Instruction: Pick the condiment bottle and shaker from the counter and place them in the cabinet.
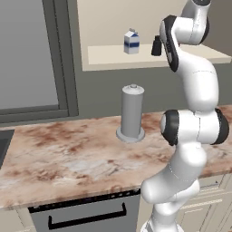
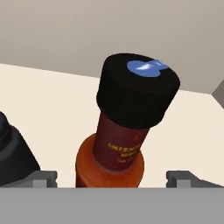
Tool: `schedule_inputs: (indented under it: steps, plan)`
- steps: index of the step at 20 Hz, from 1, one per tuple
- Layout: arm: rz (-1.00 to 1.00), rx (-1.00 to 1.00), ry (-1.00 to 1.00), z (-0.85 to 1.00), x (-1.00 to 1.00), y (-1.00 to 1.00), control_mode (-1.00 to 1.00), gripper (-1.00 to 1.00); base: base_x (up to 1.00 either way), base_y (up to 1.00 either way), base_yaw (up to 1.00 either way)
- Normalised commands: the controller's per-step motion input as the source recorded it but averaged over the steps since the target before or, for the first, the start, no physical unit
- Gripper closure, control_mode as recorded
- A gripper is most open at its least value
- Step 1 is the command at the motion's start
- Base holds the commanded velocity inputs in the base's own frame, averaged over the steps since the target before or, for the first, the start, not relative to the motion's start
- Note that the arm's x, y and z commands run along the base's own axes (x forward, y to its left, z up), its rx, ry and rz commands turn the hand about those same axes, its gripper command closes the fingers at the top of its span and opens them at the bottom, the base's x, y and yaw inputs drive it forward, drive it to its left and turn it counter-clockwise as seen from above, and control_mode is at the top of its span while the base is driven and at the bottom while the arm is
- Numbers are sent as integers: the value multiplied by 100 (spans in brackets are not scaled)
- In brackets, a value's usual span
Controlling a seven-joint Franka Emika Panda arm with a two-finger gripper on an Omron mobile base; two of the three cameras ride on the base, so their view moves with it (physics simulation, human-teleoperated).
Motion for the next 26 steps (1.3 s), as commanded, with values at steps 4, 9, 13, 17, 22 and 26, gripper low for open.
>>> schedule_inputs:
  steps: [4,9,13,17,22,26]
  plan:
    - [0,0,-2,0,-37,0,-100,-100,0,0,0]
    - [0,0,-3,0,-44,0,-100,-100,0,0,0]
    - [0,0,-4,-6,-55,0,-100,-100,0,0,0]
    - [0,0,-6,-11,-72,6,-100,-100,0,0,0]
    - [3,0,-5,-36,-84,17,-100,-100,0,0,0]
    - [6,0,0,-69,-70,21,-100,-100,0,0,0]
